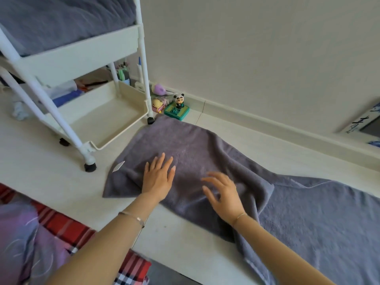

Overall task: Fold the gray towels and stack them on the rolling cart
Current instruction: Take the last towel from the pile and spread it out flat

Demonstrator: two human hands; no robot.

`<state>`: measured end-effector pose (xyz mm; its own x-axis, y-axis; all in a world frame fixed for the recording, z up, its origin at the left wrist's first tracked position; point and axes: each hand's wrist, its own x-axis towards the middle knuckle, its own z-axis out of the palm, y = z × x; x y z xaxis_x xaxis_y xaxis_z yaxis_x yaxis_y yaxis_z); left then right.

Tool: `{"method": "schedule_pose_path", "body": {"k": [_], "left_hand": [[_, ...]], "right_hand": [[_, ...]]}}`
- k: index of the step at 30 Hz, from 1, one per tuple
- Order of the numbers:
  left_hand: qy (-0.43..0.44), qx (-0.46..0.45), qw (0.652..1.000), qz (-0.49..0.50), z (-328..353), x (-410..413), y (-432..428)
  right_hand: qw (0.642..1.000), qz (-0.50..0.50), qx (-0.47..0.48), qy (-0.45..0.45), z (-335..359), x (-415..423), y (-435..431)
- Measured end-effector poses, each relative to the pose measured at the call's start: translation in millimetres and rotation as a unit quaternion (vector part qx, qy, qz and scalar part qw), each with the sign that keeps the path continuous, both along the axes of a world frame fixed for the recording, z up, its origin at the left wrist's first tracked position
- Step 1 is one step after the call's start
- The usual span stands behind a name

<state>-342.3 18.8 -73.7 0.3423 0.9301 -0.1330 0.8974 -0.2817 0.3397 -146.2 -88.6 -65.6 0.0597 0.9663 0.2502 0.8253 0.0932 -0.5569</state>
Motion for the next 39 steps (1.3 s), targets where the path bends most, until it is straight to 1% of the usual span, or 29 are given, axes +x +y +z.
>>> {"method": "schedule_pose_path", "body": {"k": [1,3,5,8,11,13,15,17,19,21,22,24,25,27,29,32,35,39], "left_hand": [[-0.03,0.029,0.999,0.0,0.6,-3.4,-10.4],[-0.039,0.071,0.997,0.013,-6.7,-13.1,-27.8],[-0.022,0.05,0.997,0.052,-14.8,-24.9,-41.6],[-0.025,0.05,0.994,0.098,-23.2,-39.7,-48.0],[-0.01,0.052,0.993,0.106,-25.7,-48.5,-45.0],[-0.005,0.031,0.993,0.117,-22.6,-51.8,-44.9],[0.021,0.034,0.991,0.124,-18.6,-57.5,-47.5],[0.062,-0.012,0.991,0.118,-11.5,-62.5,-48.9],[0.084,-0.052,0.987,0.126,-4.3,-65.6,-48.0],[0.131,-0.065,0.98,0.133,11.4,-65.0,-48.6],[0.16,-0.074,0.975,0.138,19.5,-62.8,-49.0],[0.197,-0.08,0.967,0.138,29.2,-53.4,-47.6],[0.197,-0.068,0.97,0.127,30.5,-46.0,-46.9],[0.16,-0.039,0.984,0.072,31.2,-23.6,-46.4],[0.113,-0.023,0.993,-0.011,30.4,7.1,-49.4],[0.062,-0.028,0.992,-0.11,31.1,58.8,-62.3],[0.028,-0.03,0.985,-0.167,32.8,107.3,-77.5],[-0.005,-0.007,0.972,-0.234,38.0,167.7,-98.4]], "right_hand": [[0.999,0.025,0.016,0.014,-0.8,-9.4,-8.2],[0.997,0.069,0.019,0.025,-6.2,-26.9,-22.5],[0.996,0.084,-0.02,0.01,-17.1,-39.4,-29.5],[0.992,0.056,-0.108,-0.013,-31.0,-45.5,-27.6],[0.992,0.02,-0.121,-0.034,-35.2,-43.3,-18.3],[0.989,-0.022,-0.142,-0.027,-26.2,-39.8,-11.2],[0.987,-0.031,-0.154,-0.025,-16.5,-39.2,-8.8],[0.984,0.018,-0.178,-0.013,-9.2,-40.3,-9.5],[0.967,0.091,-0.239,0.018,-3.9,-43.4,-13.9],[0.946,0.143,-0.282,0.071,1.5,-45.0,-16.1],[0.943,0.144,-0.28,0.11,4.1,-44.6,-16.8],[0.953,0.096,-0.225,0.179,8.9,-38.9,-17.8],[0.962,0.063,-0.182,0.194,10.3,-33.6,-17.7],[0.976,0.0,-0.109,0.187,11.3,-18.6,-18.7],[0.983,-0.053,-0.066,0.161,10.8,-2.0,-22.7],[0.981,-0.125,-0.041,0.144,10.3,27.3,-36.8],[0.972,-0.191,-0.025,0.134,11.7,62.8,-61.8],[0.951,-0.281,-0.07,0.109,10.7,120.2,-108.2]]}}
